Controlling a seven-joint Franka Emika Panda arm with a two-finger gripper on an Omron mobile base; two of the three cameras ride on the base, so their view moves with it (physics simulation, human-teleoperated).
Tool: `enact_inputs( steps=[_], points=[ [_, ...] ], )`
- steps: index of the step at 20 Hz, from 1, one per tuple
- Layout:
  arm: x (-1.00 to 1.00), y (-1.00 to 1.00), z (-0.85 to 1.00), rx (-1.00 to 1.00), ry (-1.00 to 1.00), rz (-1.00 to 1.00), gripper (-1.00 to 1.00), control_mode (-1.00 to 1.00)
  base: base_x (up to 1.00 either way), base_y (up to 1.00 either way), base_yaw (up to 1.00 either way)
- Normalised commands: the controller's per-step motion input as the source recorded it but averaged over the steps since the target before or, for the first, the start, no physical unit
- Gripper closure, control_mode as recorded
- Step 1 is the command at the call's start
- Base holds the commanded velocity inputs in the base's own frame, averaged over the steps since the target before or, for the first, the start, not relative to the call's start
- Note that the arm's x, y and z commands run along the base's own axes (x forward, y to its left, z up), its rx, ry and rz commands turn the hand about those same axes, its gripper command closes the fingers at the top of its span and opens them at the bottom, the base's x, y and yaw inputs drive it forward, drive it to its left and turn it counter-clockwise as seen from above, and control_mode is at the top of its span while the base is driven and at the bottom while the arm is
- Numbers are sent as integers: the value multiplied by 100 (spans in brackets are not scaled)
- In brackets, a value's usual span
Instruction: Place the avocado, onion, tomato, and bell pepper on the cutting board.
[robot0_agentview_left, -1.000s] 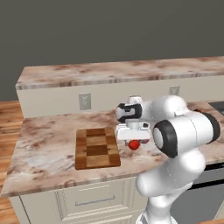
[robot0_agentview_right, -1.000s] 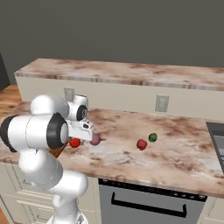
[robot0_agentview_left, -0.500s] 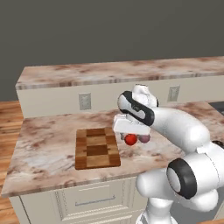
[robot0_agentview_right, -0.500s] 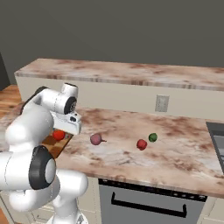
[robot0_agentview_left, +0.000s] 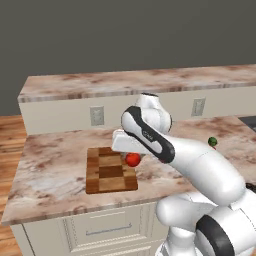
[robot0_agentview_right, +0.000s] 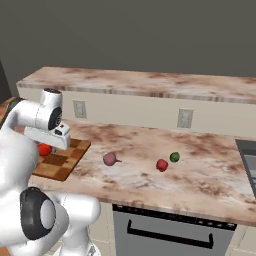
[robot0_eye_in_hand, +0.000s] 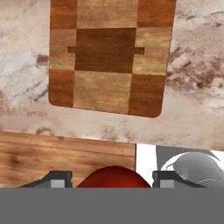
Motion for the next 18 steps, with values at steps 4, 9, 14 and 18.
enact_inputs(
  steps=[4,9,14,18],
  points=[
    [11,68,0,-6,-22,0,100,-100,0,0,0],
    [44,44,0,-2,-11,0,100,-100,0,0,0],
    [52,29,0,-1,-2,0,100,-100,0,0,0],
    [45,20,0,0,0,-3,100,-100,0,0,0]
  ],
)
